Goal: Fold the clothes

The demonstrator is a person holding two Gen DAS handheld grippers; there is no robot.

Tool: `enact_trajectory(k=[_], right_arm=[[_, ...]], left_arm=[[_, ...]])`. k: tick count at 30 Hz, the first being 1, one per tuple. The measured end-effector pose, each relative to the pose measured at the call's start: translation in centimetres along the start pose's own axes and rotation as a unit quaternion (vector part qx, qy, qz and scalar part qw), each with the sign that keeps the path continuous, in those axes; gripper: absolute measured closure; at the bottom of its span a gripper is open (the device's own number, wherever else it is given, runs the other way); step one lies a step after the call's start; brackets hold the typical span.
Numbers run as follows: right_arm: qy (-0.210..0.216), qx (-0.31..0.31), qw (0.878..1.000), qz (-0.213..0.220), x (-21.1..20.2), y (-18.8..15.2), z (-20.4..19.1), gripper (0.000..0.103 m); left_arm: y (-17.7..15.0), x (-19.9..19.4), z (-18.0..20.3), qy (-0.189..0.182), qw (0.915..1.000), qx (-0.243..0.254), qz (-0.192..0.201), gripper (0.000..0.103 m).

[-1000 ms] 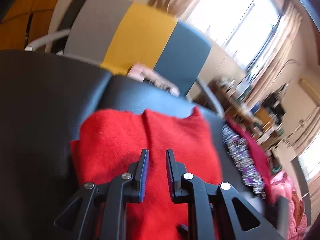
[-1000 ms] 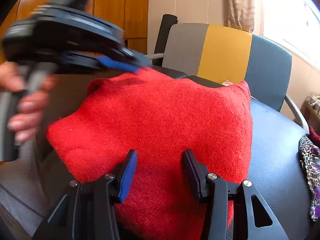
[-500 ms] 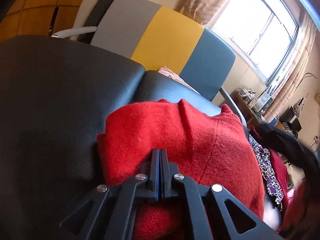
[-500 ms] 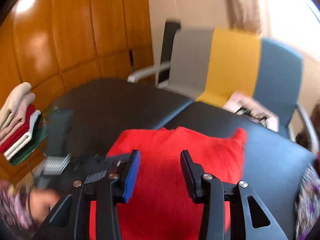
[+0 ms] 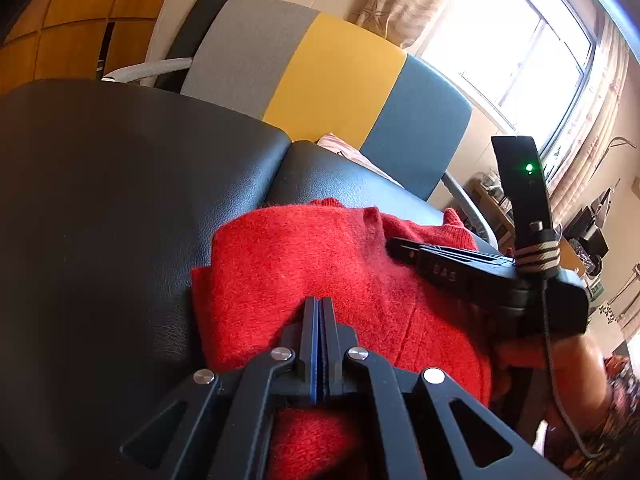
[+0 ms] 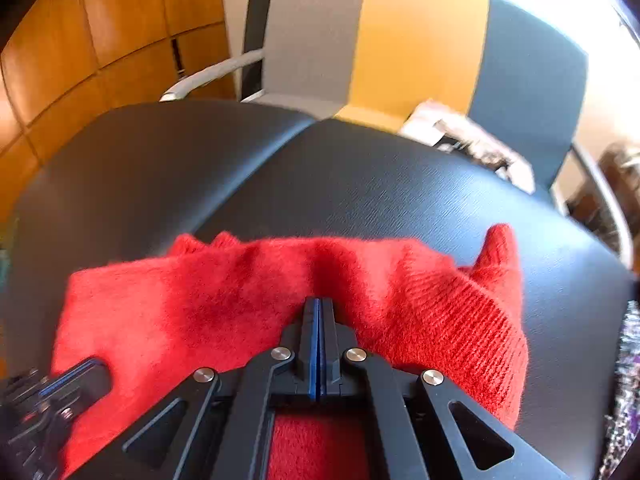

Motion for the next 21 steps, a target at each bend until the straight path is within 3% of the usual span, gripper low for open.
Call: enact_trajectory(k=[4,6,9,11,14,16,17,21], right_arm=[[0.048,0.026,0.998,0.013,-1.1,0.9,0.9,0.103],[0.068,0.055,0.995,0.05,-4.0,1.4,2.1,0.094],[0.09,0.059,0.991,0.073,-6.3,1.6,2.4,0.092],[0.072,0.047,0.995,0.045,-5.3,0.8,2.4,0.092],[0.046,0.042,0.998,0.004,-3.8,-0.6,3.0,0.093],[0.044,0.097,0.994,-0.015,-2.0,-1.6,5.2,0.096],[0.047,0.115,0.992,-0.005,-1.7,-1.7,6.0,0.103],[0.043,0.127,0.991,0.022,-1.5,-1.9,6.5,0.103]], left_arm=[[0.8,-1.3,0.4,-0.01,0.9998,-0.014,-0.004,0.101],[2.0,-2.6,0.9,-0.001,0.9998,-0.014,0.013,0.096],[3.9,-3.1,3.1,-0.002,0.999,0.025,0.036,0.091],[3.7,-0.8,3.9,0.025,0.9974,0.067,-0.003,0.091],[1.9,2.8,2.3,0.075,0.9904,0.097,-0.063,0.091],[1.9,2.9,1.7,0.067,0.992,0.097,-0.044,0.089],[1.7,2.8,1.4,0.06,0.993,0.096,-0.034,0.089],[1.9,2.2,1.1,0.052,0.9937,0.096,-0.022,0.089]])
Point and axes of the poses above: each gripper's, at about its wrist camera, not at the fingertips, and x roughly the way its jaws point, z to its right, y to its top, the point moved 10 cm from there along x, roughly the way its jaws point, and after that the axes turned 5 degrees about -y, right-handed, at the moved point
